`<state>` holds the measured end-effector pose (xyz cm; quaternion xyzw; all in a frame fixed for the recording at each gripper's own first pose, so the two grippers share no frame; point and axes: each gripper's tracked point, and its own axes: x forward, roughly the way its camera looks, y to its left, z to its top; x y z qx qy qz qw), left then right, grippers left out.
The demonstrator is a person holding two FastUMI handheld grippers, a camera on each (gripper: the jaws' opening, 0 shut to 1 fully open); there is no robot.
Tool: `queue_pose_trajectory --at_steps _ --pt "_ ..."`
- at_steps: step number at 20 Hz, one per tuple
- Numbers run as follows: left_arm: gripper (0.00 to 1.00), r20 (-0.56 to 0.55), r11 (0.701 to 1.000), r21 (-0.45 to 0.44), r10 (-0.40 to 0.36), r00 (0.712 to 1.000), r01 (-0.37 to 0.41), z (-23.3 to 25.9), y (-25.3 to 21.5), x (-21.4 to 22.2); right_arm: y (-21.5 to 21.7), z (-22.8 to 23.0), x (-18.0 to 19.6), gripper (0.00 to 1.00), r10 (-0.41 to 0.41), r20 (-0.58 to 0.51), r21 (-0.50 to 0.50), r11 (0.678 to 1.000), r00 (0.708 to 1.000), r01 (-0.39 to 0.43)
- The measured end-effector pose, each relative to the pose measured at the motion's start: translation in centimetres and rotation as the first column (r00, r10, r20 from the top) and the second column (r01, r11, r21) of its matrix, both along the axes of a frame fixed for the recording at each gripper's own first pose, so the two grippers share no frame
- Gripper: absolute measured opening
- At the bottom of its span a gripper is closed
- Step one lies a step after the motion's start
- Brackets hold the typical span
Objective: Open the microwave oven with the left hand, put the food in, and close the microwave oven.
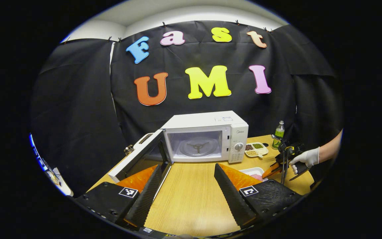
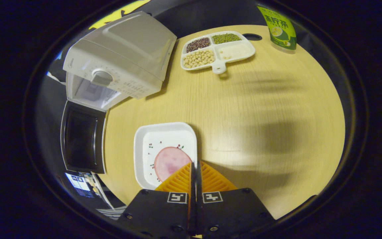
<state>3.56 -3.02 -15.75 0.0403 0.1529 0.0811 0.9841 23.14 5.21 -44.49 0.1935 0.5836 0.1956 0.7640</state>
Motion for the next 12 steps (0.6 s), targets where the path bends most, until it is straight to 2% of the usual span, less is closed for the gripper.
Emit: queue_pose_trajectory --at_steps 8,12 --pt "0.95 0.032 1.0 0.015 -0.021 0.999 0.021 2.2 0.7 0.9 2.0 2.3 -1.1 0.04 -0.03 0.026 0.17 0.985 0.999 0.025" --pt "0.95 0.038 0.999 0.0 -0.036 0.999 0.036 2.5 2.3 0.6 5.3 5.4 -1.0 0.04 -0.104 0.057 0.266 0.96 0.993 0.085"
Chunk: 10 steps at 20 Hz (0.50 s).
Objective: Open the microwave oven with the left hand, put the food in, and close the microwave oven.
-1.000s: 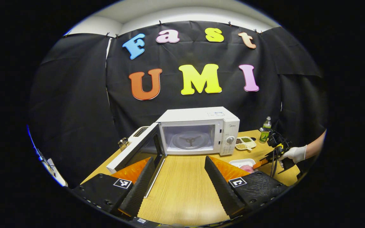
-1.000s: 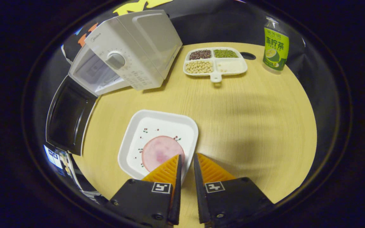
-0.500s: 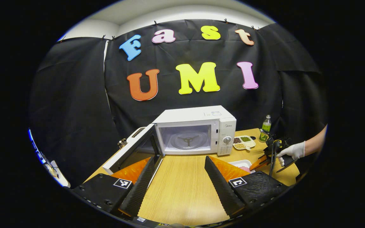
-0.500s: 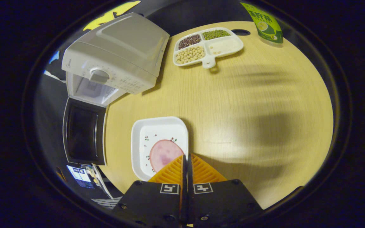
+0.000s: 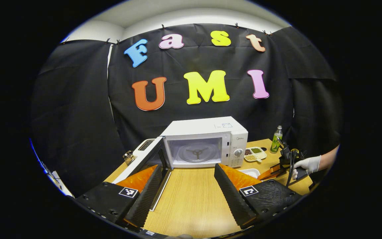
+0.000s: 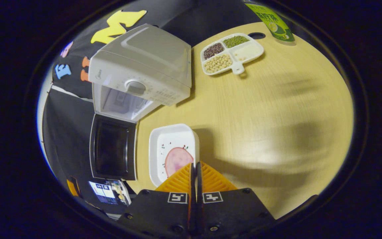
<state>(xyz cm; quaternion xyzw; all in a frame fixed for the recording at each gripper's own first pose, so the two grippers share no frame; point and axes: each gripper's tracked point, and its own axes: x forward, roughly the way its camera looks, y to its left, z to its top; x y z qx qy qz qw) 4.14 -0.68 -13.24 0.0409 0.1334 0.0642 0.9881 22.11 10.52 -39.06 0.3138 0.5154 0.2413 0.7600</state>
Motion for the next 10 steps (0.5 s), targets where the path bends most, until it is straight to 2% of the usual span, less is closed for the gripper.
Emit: queue_pose_trajectory --at_steps 5,7,10 --pt "0.95 -0.033 0.999 0.011 -0.041 0.999 0.042 0.5 2.9 -1.0 5.8 3.6 0.3 0.04 -0.132 0.063 0.124 0.985 0.989 0.124" --pt "0.95 -0.047 0.998 0.02 -0.062 0.997 0.063 0.7 4.0 -1.4 7.8 4.4 1.1 0.0 -0.195 0.108 0.147 0.973 0.975 0.178" --pt "0.95 -0.051 0.994 0.029 -0.1 0.994 0.102 1.0 5.0 -1.6 11.2 5.3 2.5 0.04 -0.284 0.153 0.186 0.949 0.946 0.255"
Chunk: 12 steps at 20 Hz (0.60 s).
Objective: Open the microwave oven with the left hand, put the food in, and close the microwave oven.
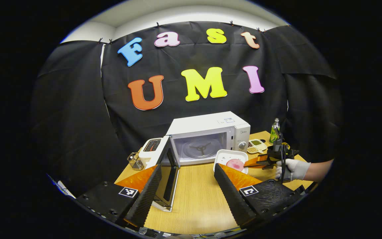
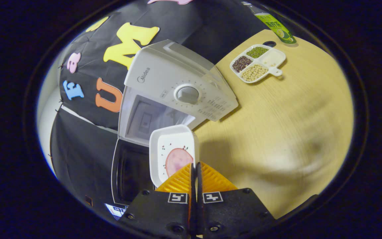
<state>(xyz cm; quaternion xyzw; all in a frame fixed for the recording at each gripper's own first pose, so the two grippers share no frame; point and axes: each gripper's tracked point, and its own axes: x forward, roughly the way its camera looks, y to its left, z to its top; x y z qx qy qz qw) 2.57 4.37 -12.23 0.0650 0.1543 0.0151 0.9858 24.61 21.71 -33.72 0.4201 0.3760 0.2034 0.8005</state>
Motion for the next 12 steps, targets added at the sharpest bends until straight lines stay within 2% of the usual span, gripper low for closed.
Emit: queue_pose_trajectory --at_steps 5,7,8,12 --pt "0.95 0.008 0.998 -0.04 -0.052 0.999 0.052 -0.2 0.5 0.2 5.4 -0.3 2.7 0.04 -0.178 0.025 0.039 0.983 0.984 0.177" --pt "0.95 0.003 0.997 -0.034 -0.062 0.998 0.062 -0.8 1.1 0.4 7.6 0.3 3.7 0.0 -0.259 0.021 0.102 0.961 0.966 0.256" --pt "0.95 -0.008 0.997 -0.03 -0.066 0.998 0.065 -1.4 1.5 0.5 8.5 0.5 4.2 0.04 -0.299 0.015 0.121 0.948 0.954 0.295" --pt "0.95 -0.029 0.998 -0.018 -0.056 0.998 0.055 -2.8 3.6 0.1 11.5 0.3 6.8 0.04 -0.424 -0.023 0.155 0.893 0.905 0.423"
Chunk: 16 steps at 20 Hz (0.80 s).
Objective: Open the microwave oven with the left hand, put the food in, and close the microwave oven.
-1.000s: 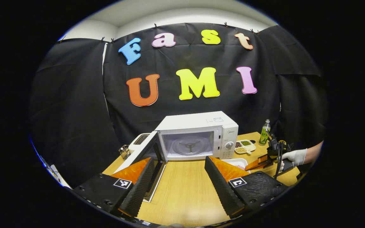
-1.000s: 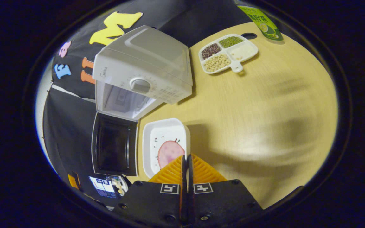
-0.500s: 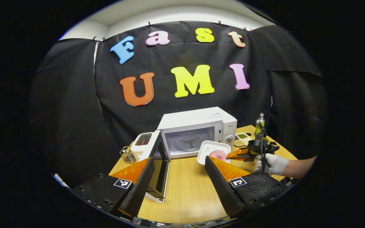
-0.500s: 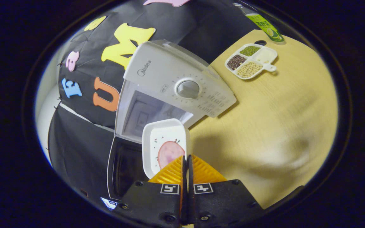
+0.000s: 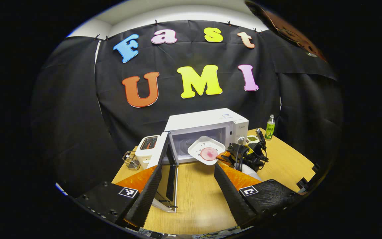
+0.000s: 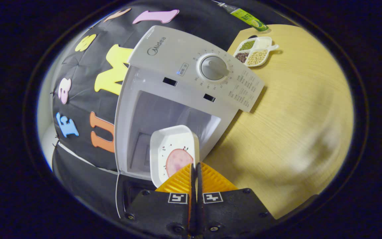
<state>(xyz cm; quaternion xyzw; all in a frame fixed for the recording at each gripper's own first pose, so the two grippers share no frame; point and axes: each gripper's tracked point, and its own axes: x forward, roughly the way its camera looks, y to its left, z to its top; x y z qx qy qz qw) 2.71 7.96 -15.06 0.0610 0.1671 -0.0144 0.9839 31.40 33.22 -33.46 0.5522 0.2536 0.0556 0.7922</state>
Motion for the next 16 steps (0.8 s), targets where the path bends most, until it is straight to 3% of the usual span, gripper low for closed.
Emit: queue_pose_trajectory --at_steps 1,5,8,10,16 --pt "0.95 -0.01 1.0 0.0 0.002 1.0 -0.002 -0.3 0.6 -0.1 0.3 -0.2 0.9 0.0 -0.035 -0.005 0.012 0.999 0.999 0.036" --pt "0.95 -0.028 1.0 0.007 0.028 0.999 -0.028 -1.1 3.1 -0.2 1.6 -0.8 4.3 0.04 -0.161 -0.031 0.048 0.986 0.986 0.162" --pt "0.95 -0.03 0.999 0.009 0.037 0.999 -0.037 -1.6 3.9 0.3 3.3 -0.1 6.4 0.0 -0.184 -0.007 0.067 0.981 0.983 0.184" --pt "0.95 -0.035 0.999 0.011 0.038 0.999 -0.037 -1.9 4.3 0.4 4.0 -0.1 7.7 0.04 -0.205 -0.006 0.074 0.976 0.979 0.205" --pt "0.95 -0.038 0.999 -0.007 0.043 0.998 -0.043 -2.9 5.1 0.9 3.5 -1.4 10.8 0.04 -0.291 -0.028 0.071 0.954 0.956 0.292"
